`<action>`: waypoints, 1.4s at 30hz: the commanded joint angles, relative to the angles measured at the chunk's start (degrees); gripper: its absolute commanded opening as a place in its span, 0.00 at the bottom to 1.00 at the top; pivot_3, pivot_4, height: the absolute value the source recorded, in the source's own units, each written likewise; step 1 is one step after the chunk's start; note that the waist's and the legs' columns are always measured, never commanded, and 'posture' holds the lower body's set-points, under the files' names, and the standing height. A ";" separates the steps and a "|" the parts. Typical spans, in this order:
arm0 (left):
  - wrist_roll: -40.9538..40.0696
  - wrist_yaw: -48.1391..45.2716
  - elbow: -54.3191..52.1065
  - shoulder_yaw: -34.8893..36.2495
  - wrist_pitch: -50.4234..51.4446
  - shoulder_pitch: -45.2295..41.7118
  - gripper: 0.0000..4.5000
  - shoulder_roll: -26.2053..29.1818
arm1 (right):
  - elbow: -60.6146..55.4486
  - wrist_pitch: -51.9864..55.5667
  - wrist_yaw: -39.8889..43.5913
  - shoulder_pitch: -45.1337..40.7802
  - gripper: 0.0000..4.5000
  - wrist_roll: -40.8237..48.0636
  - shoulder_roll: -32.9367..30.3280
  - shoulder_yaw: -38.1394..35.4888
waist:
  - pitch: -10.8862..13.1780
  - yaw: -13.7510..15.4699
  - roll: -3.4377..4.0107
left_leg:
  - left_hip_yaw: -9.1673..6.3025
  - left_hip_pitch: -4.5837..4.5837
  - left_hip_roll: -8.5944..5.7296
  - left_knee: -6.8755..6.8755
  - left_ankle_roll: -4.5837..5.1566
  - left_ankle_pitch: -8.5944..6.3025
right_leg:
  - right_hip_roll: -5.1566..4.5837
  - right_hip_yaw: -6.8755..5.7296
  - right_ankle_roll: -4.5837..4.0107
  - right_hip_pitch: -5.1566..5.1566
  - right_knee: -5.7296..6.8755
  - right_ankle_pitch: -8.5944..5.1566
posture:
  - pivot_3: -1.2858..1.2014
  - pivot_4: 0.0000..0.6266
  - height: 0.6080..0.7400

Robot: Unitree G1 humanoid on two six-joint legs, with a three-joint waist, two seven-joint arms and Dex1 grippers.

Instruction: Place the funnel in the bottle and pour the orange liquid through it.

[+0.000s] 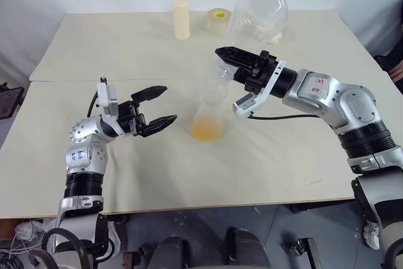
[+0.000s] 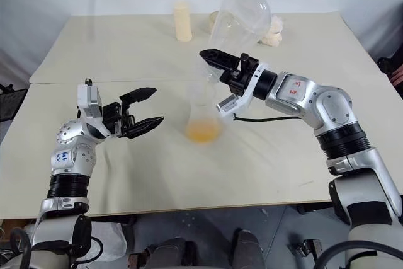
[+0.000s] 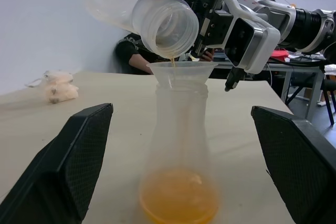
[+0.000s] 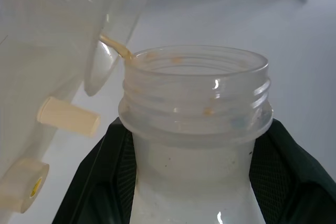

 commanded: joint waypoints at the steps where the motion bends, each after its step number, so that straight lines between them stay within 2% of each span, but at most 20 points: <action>1: -1.14 -0.03 -1.95 -0.06 0.06 0.02 1.00 -0.26 | -1.96 -0.22 -1.31 -2.19 0.54 -0.06 -1.17 -0.54 | 0.00 0.00 0.00 | 0.00 0.00 0.00 0.00 0.00 0.00 | 0.00 0.00 0.00 0.00 0.00 0.00 | 0.52 0.24 1.00; 10: -1.16 0.02 -2.53 -0.21 0.49 0.29 1.00 -0.35 | -2.34 -0.20 -1.21 -1.77 0.54 -0.12 -1.12 -0.62 | 0.00 0.00 0.00 | 0.00 0.00 0.00 0.00 0.00 0.00 | 0.00 0.00 0.00 0.00 0.00 0.00 | 0.52 0.24 1.00; 16: -1.04 0.44 -2.75 -0.17 0.44 0.37 1.00 -0.50 | -2.12 2.14 0.41 -0.11 0.54 5.27 0.32 -2.84 | 0.00 -0.01 0.00 | 0.00 0.00 0.01 0.00 0.00 0.00 | 0.00 0.00 0.00 0.00 0.00 0.00 | 0.52 0.24 1.00; 22: -1.05 0.68 -3.50 -0.04 0.87 0.95 1.00 0.00 | -5.28 8.98 7.60 4.48 0.54 18.75 3.72 -7.27 | -0.01 0.01 -0.01 | 0.00 0.00 0.00 0.02 0.01 0.00 | -0.03 -0.02 0.00 0.00 0.08 0.00 | 0.52 0.24 1.00; 27: -0.95 0.62 -3.42 0.05 1.15 0.60 1.00 0.44 | -10.62 26.33 15.30 9.20 0.54 37.01 11.45 -16.28 | -0.01 0.06 -0.01 | -0.04 0.02 -0.01 0.05 0.01 0.01 | -0.02 -0.04 0.00 -0.01 0.19 0.00 | 0.52 0.24 1.00; 29: -0.74 0.57 -3.12 -0.02 1.18 0.22 1.00 0.60 | -12.33 36.60 17.68 10.69 0.54 46.81 14.68 -22.26 | -0.01 0.27 -0.02 | -0.09 0.01 -0.02 0.16 0.02 0.01 | -0.06 -0.03 0.00 -0.01 0.42 0.00 | 0.52 0.24 1.00; 34: -0.51 0.74 -2.77 -0.29 1.30 -0.21 1.00 0.82 | -12.76 51.09 20.32 13.80 0.54 61.62 16.63 -33.20 | -0.01 0.50 -0.02 | -0.55 -0.03 -0.10 0.34 0.02 0.00 | -0.08 -0.01 0.00 0.10 0.58 0.00 | 0.52 0.24 1.00; 39: -0.21 1.00 -2.51 -0.55 1.32 -0.51 1.00 0.92 | -10.81 56.61 20.48 15.43 0.54 70.47 16.76 -39.85 | -0.01 0.19 -0.01 | -0.45 0.00 -0.12 0.28 0.02 0.00 | -0.06 -0.03 0.00 0.05 0.55 0.00 | 0.52 0.24 1.00; 42: -0.10 1.24 -2.48 -0.74 1.35 -0.60 1.00 1.04 | -9.10 57.05 20.63 16.38 0.54 72.67 16.50 -41.28 | -0.01 0.17 -0.01 | -0.38 0.03 -0.12 0.28 0.01 0.01 | -0.05 -0.03 0.00 0.03 0.55 0.00 | 0.52 0.24 1.00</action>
